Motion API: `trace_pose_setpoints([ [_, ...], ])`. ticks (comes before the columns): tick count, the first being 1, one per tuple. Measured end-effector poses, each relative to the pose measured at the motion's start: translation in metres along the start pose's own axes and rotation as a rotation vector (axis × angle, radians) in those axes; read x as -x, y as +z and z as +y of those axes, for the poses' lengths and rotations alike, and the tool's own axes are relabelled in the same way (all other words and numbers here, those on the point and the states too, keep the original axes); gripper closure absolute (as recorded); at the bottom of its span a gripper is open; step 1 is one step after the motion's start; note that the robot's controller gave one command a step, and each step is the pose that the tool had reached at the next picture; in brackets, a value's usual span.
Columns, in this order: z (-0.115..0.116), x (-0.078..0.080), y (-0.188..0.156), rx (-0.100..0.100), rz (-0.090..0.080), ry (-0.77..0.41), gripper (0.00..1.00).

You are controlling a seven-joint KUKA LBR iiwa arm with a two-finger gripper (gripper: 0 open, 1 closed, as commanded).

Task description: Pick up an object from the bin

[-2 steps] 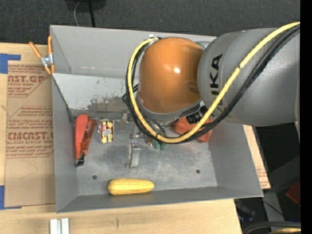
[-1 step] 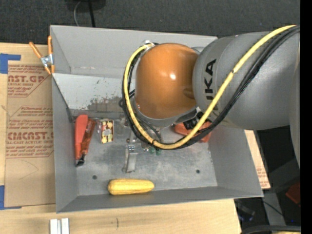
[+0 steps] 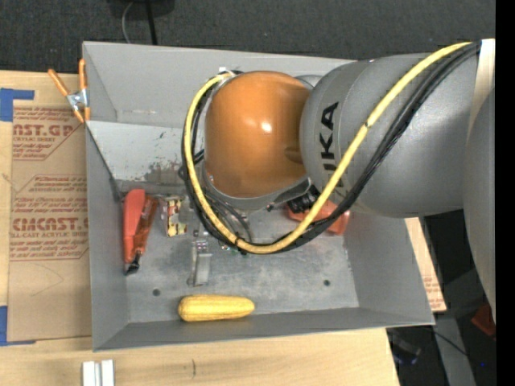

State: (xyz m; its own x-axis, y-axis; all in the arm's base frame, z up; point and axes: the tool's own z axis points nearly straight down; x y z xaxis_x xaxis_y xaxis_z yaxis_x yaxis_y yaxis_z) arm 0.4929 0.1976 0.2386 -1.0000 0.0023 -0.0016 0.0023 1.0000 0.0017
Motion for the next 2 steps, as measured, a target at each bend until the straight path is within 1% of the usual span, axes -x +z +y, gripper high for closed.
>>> trace_pose_setpoints([
  [1,0.011,-0.002,-0.001,0.001,0.000,-0.012,0.00],
  [2,-0.017,-0.003,0.022,0.001,-0.002,-0.145,0.00],
])
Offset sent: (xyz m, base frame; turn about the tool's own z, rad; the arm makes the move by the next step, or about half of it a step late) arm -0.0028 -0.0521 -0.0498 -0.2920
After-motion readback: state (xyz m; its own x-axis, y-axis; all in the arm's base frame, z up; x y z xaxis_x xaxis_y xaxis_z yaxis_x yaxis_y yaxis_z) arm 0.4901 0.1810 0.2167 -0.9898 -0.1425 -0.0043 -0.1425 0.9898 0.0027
